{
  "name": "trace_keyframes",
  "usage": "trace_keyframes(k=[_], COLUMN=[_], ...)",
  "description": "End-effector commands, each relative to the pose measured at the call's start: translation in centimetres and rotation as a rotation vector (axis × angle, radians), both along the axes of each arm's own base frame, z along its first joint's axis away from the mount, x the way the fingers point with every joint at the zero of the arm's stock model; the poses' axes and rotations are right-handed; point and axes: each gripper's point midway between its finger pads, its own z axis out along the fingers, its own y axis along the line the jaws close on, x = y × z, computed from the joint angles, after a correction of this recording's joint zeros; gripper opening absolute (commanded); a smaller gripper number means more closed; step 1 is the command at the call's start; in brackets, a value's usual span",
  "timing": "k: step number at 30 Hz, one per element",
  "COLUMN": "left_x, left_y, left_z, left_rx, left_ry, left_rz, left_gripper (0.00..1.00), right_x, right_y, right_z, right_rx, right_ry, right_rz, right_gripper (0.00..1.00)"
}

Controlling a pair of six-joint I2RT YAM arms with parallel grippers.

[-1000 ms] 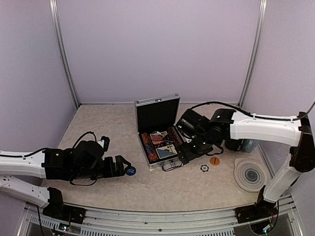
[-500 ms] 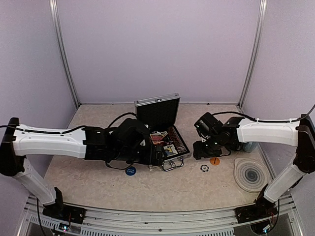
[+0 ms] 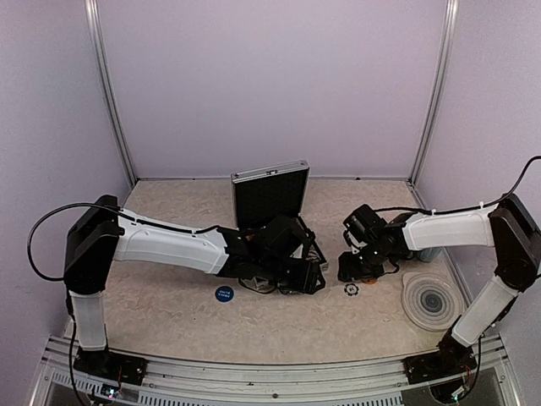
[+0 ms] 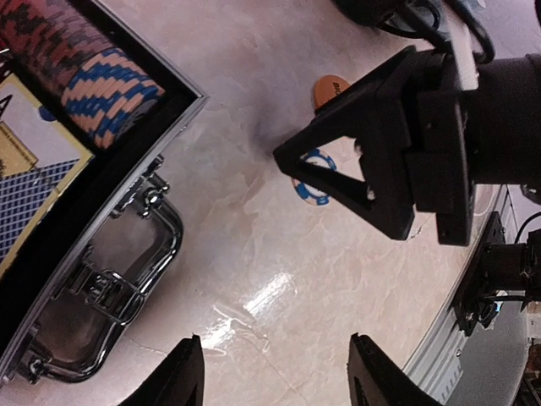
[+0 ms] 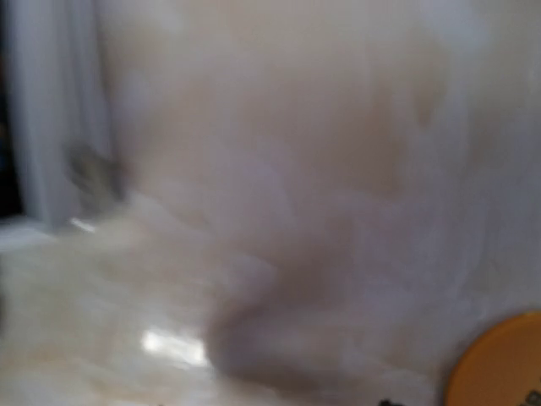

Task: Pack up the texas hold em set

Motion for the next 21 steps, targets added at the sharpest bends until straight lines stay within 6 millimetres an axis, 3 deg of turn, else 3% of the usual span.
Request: trace_keyframes(k=[1,9,13,17,21], left_x=[-0.7,-0.4,-0.7,-2.1,-2.7], left_y=[-2.6,-5.0,-5.6,-5.7,-5.5], left_z=[0.2,-0.5,-1.6,-2.1,-1.7], left_rx=[-0.056,-0.062,-0.058,-0.048,-0.054], left_ry=[0.014,0.015,0.037,0.023,-0.007], left_rz=[-0.072,-0.098,-0.106,-0.142,-0.155], left_gripper=[0.54,0.49,0.47,0.43,0.42], right_x=[-1.3,-5.1,-7.0,-8.2,-6.0], right_y=[-0.2,1.9,1.9,2.0,0.9], right_z=[-2.3,-4.2,-3.8,-2.3,1.9], right_rx=[0.037,0.190,0.194,0.226,0.203], right_ry=[0.058,0.188,0.203,0.192,0.044], right_rz=[0.048,0.160,0.184,0.184,0.114], right_gripper=[0.52,0.34,0.33,0.33,0.37])
